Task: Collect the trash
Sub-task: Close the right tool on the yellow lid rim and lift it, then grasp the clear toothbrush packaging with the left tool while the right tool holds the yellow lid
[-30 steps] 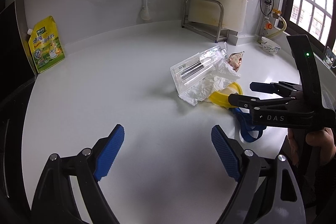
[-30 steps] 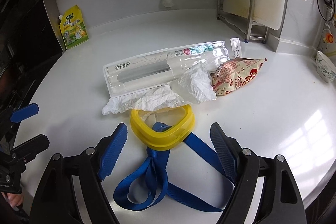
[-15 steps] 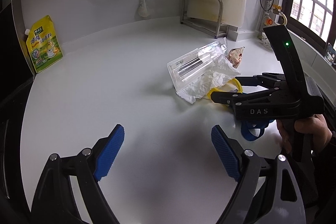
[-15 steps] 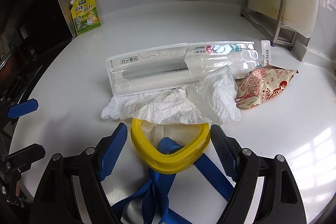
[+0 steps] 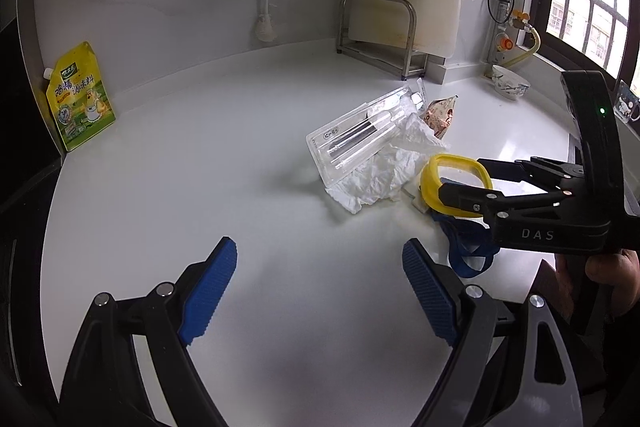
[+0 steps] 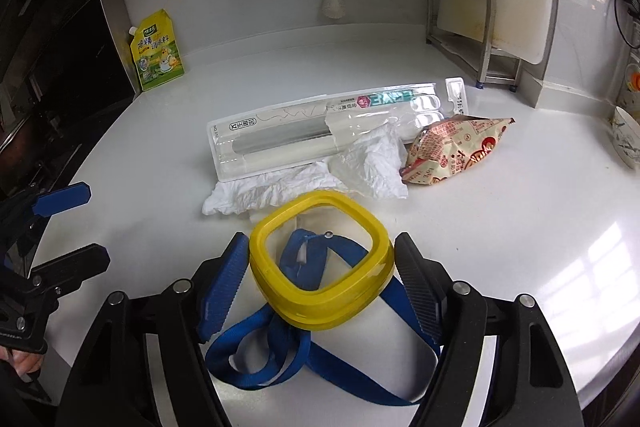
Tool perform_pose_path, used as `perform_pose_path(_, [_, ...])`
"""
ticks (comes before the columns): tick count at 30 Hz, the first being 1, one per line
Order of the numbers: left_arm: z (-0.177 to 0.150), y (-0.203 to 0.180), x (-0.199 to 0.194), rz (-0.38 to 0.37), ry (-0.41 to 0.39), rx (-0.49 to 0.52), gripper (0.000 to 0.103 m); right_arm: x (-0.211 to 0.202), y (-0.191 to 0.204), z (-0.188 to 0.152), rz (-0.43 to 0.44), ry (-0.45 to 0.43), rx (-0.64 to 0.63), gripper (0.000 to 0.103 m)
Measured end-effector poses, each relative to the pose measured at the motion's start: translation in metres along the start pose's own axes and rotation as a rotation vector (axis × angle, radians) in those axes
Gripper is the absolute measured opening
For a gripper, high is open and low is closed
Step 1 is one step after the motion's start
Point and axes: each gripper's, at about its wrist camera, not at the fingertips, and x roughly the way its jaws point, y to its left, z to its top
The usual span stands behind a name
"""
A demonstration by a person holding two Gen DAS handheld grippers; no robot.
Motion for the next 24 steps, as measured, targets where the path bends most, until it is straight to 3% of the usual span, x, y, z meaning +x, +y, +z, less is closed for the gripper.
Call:
perform_pose_path(7, [0.043, -0.004, 0.01, -0.071, -0.045, 0.02, 0.083, -0.034, -0.017, -0.026, -0.014, -0.064, 0.175, 0.072])
perform_pose_path(12, [0.072, -0.011, 0.04, -0.123, -0.05, 0.067, 0.083, -0.052, -0.019, -0.041, -0.017, -0.084, 0.217, 0.072])
perform_pose_path(19, [0.093, -0.017, 0.095, -0.185, 0.025, 0.116, 0.083, -0.067, -0.024, -0.052, 0.024, -0.102, 0.274, 0.072])
perform_pose_path(24, [0.097, -0.026, 0.126, -0.155, 0.07, 0.183, 0.083, -0.075, -0.024, -0.051, 0.078, -0.127, 0.304, 0.072])
